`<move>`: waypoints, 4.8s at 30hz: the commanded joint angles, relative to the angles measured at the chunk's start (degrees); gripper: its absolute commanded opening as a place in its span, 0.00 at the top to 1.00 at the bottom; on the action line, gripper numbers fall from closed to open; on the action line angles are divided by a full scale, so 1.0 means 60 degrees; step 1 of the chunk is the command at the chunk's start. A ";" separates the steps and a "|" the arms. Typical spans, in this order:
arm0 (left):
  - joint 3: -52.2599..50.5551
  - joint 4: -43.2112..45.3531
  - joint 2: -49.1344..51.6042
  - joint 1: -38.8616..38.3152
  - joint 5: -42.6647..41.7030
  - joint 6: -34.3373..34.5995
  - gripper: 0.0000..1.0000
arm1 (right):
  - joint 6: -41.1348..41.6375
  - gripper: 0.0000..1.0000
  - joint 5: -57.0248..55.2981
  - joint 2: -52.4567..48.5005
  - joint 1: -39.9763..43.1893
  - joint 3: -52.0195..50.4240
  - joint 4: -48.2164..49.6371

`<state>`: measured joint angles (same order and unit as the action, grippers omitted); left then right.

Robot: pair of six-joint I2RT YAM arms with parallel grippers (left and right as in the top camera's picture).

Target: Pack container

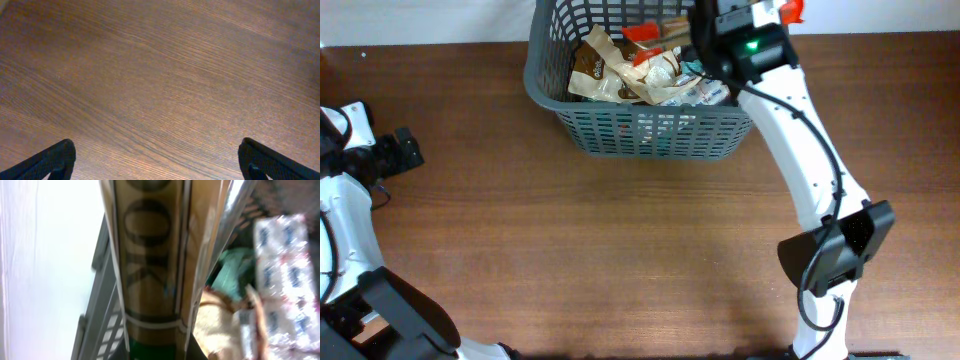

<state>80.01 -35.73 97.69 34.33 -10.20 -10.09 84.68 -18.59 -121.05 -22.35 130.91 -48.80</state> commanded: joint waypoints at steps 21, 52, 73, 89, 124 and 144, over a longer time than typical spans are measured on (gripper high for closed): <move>-0.0080 -0.0033 -0.0087 0.0058 -0.0280 -0.0120 0.01 | 0.1093 0.01 0.0244 -0.0801 -0.1650 0.0182 0.1457; -0.0080 0.0586 -0.0149 0.0058 -0.0670 -0.0138 0.01 | -1.6779 0.01 0.0390 0.2543 0.3461 0.0659 -0.5486; 0.0120 -0.0852 -0.4317 -0.0798 -0.1053 -0.1147 0.01 | -1.4211 0.01 -0.0772 1.0448 0.3719 -0.2506 -0.7632; -0.1424 -0.3286 -0.9231 -0.3610 0.0758 -0.1923 0.01 | -1.3529 0.01 -0.0656 1.6943 0.3085 -0.9049 -0.7756; -1.0812 0.7530 -1.2662 -0.4783 0.1785 0.1300 0.01 | -1.2542 0.01 0.2539 1.8553 0.2976 -1.7649 0.2339; -1.0830 0.7100 -1.1617 -0.4776 0.2171 0.1789 0.01 | -1.1063 0.01 0.1734 1.8506 0.2976 -2.0487 0.3461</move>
<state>15.29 6.94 26.26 5.93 1.58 -0.10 17.82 -6.46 -10.13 -4.19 8.64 -29.41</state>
